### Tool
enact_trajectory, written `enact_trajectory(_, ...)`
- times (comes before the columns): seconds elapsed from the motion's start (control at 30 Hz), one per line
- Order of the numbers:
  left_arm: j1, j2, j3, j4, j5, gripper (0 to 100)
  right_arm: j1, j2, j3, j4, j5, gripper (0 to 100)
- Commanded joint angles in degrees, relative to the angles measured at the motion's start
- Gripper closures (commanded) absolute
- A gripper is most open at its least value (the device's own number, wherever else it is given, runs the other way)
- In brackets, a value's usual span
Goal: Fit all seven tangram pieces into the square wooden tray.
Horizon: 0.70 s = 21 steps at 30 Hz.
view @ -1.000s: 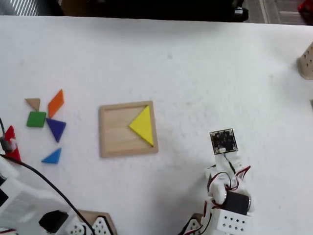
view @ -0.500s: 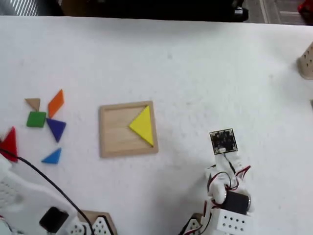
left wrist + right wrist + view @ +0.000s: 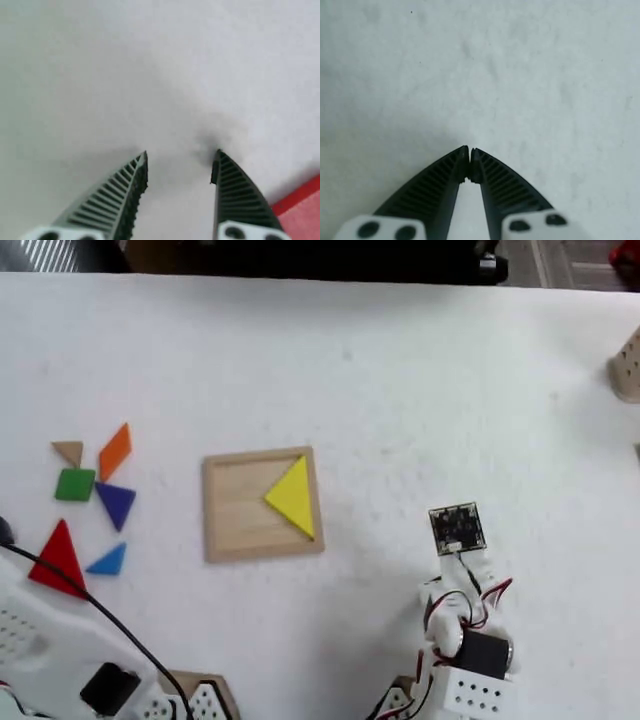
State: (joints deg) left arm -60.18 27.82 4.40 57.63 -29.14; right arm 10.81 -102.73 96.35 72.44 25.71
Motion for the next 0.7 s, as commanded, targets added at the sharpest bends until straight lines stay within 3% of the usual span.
enact_trajectory(0.0,2.3,-1.1,1.8,8.9,-0.1,76,0.3,-0.3,0.5,0.3,0.6,98.1)
enact_trajectory(0.27,3.7,-13.8,12.3,10.4,1.3,76,0.3,-0.3,0.5,0.3,0.6,98.1)
enact_trajectory(0.53,6.0,-28.4,31.0,-3.8,1.3,76,0.3,-0.3,0.5,0.3,0.6,98.1)
enact_trajectory(0.67,6.1,-30.3,34.4,-5.4,1.2,76,0.3,-0.3,0.5,0.3,0.6,98.1)
